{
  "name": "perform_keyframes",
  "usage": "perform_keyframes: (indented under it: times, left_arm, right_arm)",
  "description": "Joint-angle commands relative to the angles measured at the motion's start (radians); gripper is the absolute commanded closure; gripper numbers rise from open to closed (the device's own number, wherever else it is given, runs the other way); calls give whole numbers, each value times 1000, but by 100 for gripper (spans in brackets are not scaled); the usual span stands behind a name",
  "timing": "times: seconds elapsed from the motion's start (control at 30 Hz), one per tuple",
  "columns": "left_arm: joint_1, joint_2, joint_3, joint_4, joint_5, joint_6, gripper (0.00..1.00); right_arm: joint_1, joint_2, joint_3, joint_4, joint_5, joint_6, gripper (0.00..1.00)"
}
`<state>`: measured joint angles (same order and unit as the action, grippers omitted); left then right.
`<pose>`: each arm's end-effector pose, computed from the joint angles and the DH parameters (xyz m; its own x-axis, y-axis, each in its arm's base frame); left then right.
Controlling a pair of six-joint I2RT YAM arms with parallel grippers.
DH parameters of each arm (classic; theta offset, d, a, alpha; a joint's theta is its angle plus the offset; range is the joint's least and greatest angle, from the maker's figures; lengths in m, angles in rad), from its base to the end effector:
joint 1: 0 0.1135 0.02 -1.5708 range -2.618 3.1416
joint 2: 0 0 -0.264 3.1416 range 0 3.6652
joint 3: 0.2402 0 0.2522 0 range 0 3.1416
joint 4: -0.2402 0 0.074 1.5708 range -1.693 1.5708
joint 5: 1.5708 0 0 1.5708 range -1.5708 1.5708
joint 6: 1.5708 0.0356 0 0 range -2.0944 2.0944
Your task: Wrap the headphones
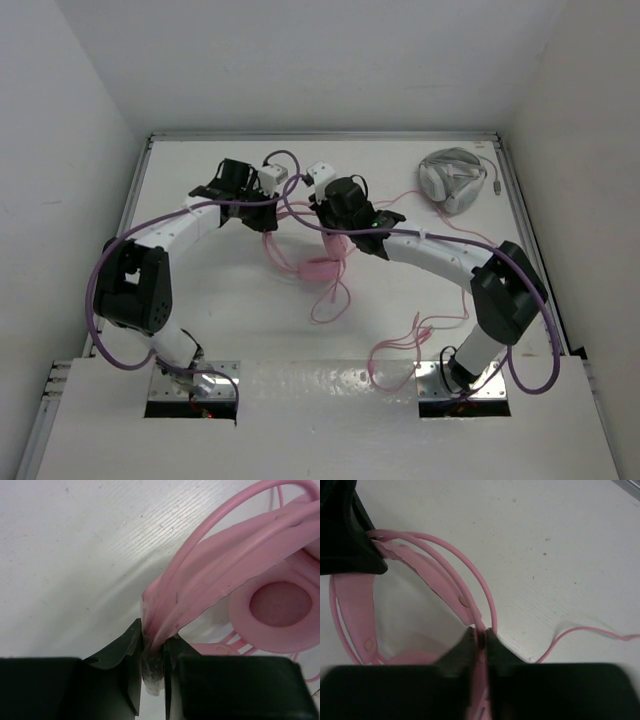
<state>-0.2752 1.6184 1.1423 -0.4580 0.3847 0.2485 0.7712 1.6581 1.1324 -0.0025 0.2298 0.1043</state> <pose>0.3249 -0.1056 0.2322 -0.6353 0.4163 -0.6505 0.6426 0.7521 -0.1463 0.2773 0.2583 0.2507 -0.4154 -0.2624 -0.8710 -0.4970 0.8674 -0.0243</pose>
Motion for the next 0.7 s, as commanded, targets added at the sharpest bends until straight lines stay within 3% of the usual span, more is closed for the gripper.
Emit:
perform_keyframes:
  times: [0.0,0.03,0.07,0.23,0.37,0.43,0.47,0.5,0.53,0.6,0.63,0.67]
  left_arm:
    - [-4,-58,4,62,19,-55,100]
    - [-2,-66,4,73,11,-81,100]
    - [2,-69,2,79,13,-97,100]
    - [128,-63,23,153,118,-219,100]
    - [228,-72,62,189,160,-299,100]
    - [252,-107,62,220,160,-328,100]
    - [254,-127,71,226,169,-336,100]
    - [257,-132,85,214,180,-345,100]
    - [257,-130,105,196,222,-348,100]
    - [258,-121,161,153,262,-359,100]
    - [258,-123,180,147,276,-364,100]
    - [258,-127,188,136,276,-368,100]
  right_arm:
    - [4,-43,69,70,-90,-20,62]
    - [4,-61,72,70,-118,-23,19]
    - [4,-73,72,73,-127,-23,2]
    - [4,-281,-6,84,-173,-20,1]
    - [5,-516,-218,192,-227,-61,1]
    - [4,-587,-383,266,-227,-84,7]
    - [4,-627,-435,300,-239,-97,15]
    - [4,-632,-538,332,-265,-132,29]
    - [4,-630,-584,408,-285,-147,57]
    - [5,-572,-666,476,-340,-152,77]
    - [10,-543,-684,546,-352,-150,77]
    - [11,-478,-703,594,-351,-149,67]
